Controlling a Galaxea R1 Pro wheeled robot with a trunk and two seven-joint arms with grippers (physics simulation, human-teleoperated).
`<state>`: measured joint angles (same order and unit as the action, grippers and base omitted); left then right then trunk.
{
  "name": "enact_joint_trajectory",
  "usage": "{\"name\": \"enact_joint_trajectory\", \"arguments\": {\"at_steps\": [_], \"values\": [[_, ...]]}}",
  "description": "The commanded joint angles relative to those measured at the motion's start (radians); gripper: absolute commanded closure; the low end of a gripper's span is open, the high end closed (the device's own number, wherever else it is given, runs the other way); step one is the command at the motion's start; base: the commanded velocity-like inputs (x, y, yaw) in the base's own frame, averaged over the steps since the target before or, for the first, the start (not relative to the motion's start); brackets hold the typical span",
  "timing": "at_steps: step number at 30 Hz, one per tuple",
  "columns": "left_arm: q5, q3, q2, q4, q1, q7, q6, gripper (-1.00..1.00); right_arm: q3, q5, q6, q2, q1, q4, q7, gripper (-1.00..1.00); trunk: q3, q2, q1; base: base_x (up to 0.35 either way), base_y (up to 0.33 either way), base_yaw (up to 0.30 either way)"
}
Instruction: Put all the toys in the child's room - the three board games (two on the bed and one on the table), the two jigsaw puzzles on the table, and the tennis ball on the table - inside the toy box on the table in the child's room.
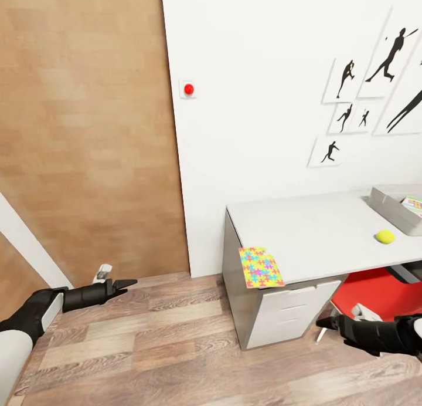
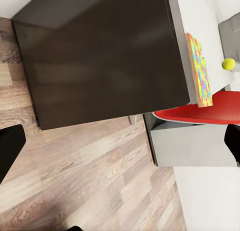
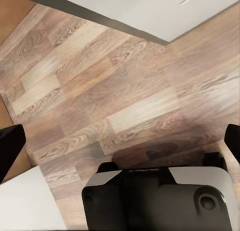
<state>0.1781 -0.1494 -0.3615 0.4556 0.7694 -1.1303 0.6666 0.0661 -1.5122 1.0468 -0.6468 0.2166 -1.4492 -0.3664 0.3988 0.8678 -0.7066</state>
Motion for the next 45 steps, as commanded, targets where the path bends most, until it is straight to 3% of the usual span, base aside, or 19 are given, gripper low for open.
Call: {"name": "enact_joint_trajectory", "arguments": {"at_steps": [1, 11, 16, 22, 24, 33, 38, 45], "values": [[0.003, -0.001, 0.000, 0.000, 0.001, -0.002, 0.008, -1.00, 0.002, -0.013, 0.000, -0.005, 0.000, 0.000, 0.001, -1.00, 0.004, 0.008, -0.004, 0.000, 0.000, 0.000], [0.002, 0.001, 0.000, 0.000, 0.001, -0.001, 0.006, -1.00, -0.001, -0.029, 0.000, -0.028, -0.006, -0.002, 0.134, -1.00, 0.036, 0.078, -0.042, 0.000, 0.000, 0.000], [0.003, 0.001, 0.000, 0.000, 0.001, -0.001, 0.005, -1.00, -0.002, -0.024, 0.000, -0.053, -0.006, -0.004, 0.301, -1.00, 0.051, 0.113, -0.062, 0.000, 0.000, 0.000], [0.003, 0.001, 0.001, 0.000, 0.001, 0.000, 0.005, -1.00, -0.017, -0.017, 0.000, -0.057, -0.006, -0.005, 0.471, -1.00, 0.070, 0.155, -0.085, 0.000, 0.000, 0.000], [0.003, 0.001, 0.001, 0.000, 0.001, 0.000, 0.004, -1.00, -0.032, -0.016, 0.000, -0.056, -0.006, -0.007, 0.490, -1.00, 0.076, 0.169, -0.092, 0.000, 0.000, 0.000], [0.003, 0.002, 0.003, 0.000, 0.001, 0.001, 0.004, -1.00, -0.163, -0.016, 0.000, -0.037, -0.006, -0.006, 0.522, -1.00, 0.105, 0.232, -0.127, 0.000, 0.000, 0.000], [0.002, 0.002, 0.003, 0.000, 0.001, 0.002, 0.004, -1.00, -0.183, -0.016, 0.000, -0.023, -0.006, -0.006, 0.523, -1.00, 0.120, 0.267, -0.146, 0.000, 0.000, 0.000], [0.003, 0.004, 0.004, 0.000, 0.001, 0.000, 0.004, -1.00, -0.202, -0.017, 0.000, -0.018, -0.006, -0.005, 0.526, -1.00, 0.120, 0.267, -0.146, 0.000, 0.000, 0.000]]}}
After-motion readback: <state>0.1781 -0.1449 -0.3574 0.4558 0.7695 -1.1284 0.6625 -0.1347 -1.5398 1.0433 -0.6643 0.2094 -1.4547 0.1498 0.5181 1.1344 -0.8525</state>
